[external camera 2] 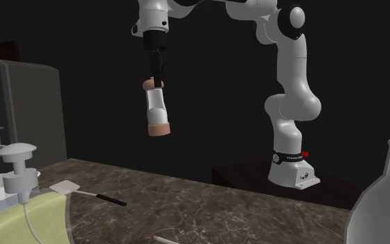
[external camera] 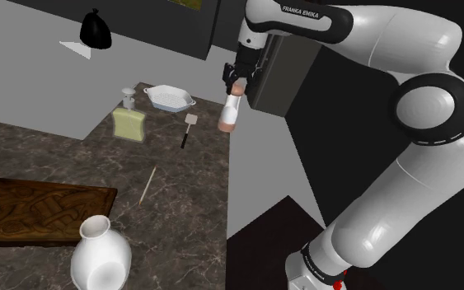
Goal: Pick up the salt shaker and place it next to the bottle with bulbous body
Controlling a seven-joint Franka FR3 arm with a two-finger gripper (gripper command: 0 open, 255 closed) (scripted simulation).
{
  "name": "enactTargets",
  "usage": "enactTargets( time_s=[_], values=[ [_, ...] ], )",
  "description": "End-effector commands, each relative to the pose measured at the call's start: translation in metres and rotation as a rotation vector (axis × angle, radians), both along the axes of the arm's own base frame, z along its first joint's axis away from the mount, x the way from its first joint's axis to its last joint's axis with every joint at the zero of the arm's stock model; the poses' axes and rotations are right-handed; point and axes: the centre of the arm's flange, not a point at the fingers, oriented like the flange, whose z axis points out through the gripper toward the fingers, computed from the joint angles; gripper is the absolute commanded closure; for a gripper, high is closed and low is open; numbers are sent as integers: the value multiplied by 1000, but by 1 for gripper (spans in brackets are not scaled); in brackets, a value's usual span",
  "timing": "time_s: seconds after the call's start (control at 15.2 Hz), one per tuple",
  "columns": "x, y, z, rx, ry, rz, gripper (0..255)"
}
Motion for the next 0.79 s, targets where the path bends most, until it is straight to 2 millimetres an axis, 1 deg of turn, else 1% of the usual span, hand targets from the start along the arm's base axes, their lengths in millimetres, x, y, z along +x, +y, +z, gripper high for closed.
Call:
enactTargets(
  time_s=[0.0,0.73],
  values=[
    [-1,0,11,0,0,0,255],
    [-1,0,69,0,0,0,255]
  ],
)
